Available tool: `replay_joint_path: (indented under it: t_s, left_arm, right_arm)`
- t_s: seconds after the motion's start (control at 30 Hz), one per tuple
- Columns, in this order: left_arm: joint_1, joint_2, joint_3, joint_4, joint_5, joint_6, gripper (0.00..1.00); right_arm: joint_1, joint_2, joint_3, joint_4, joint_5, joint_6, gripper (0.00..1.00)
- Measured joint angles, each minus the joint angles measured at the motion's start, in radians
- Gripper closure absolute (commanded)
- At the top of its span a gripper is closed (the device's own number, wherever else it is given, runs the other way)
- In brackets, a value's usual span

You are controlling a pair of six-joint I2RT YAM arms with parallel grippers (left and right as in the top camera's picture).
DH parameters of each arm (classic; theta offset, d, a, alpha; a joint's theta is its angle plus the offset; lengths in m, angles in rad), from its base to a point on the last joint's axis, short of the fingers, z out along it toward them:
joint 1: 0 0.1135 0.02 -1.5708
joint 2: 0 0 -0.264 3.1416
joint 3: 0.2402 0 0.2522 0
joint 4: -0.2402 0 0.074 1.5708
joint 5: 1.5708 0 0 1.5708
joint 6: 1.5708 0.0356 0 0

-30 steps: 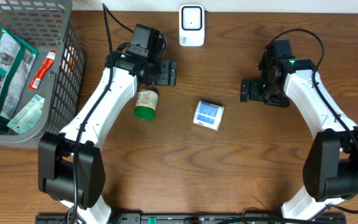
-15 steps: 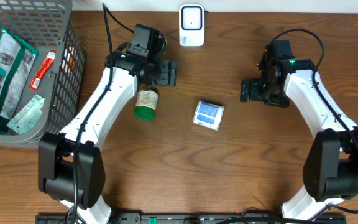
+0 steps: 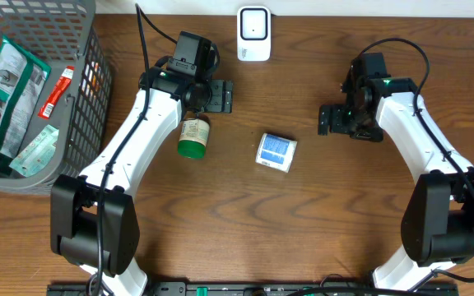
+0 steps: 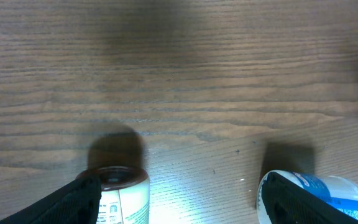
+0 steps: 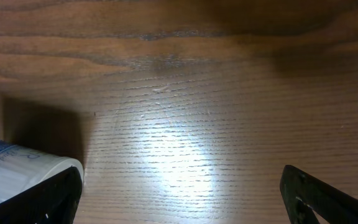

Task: Scan the item barcode

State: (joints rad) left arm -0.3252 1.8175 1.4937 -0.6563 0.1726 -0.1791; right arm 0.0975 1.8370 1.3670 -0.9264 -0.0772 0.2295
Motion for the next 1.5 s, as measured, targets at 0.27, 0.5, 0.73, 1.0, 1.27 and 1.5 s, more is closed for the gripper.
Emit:
replay_joint_path:
  t_s: [0.27,0.5,0.73,1.0,1.27,1.5]
  left_arm:
    - [0.041,0.0,0.153,-0.192,0.0,0.011,0.19]
    - [0.179,-0.033,0.438,-0.314,-0.001,0.05,0.19]
    - [0.404,-0.162,0.583,-0.259,-0.068,0.081,0.19]
    - [0.698,-0.187,0.596,-0.167,-0.084,0.132,0.24]
    - [0.885,-0.058,0.595,-0.002,0.098,0.158,0.31]
    - [0.901,0.055,0.595,0.003,0.148,0.267,0.29]
  right_arm:
    - [0.0,0.0,0.0,-0.001,0.0,0.0,0.01]
    - [0.0,0.0,0.0,-0.001,0.0,0.0,0.01]
    - [0.0,0.0,0.0,0.0,0.0,0.0,0.01]
    - [0.0,0.0,0.0,-0.001,0.001,0.0,0.01]
    - [0.0,0.0,0.0,0.0,0.0,0.0,0.01]
    - [0.0,0.0,0.0,0.0,0.001,0.0,0.01]
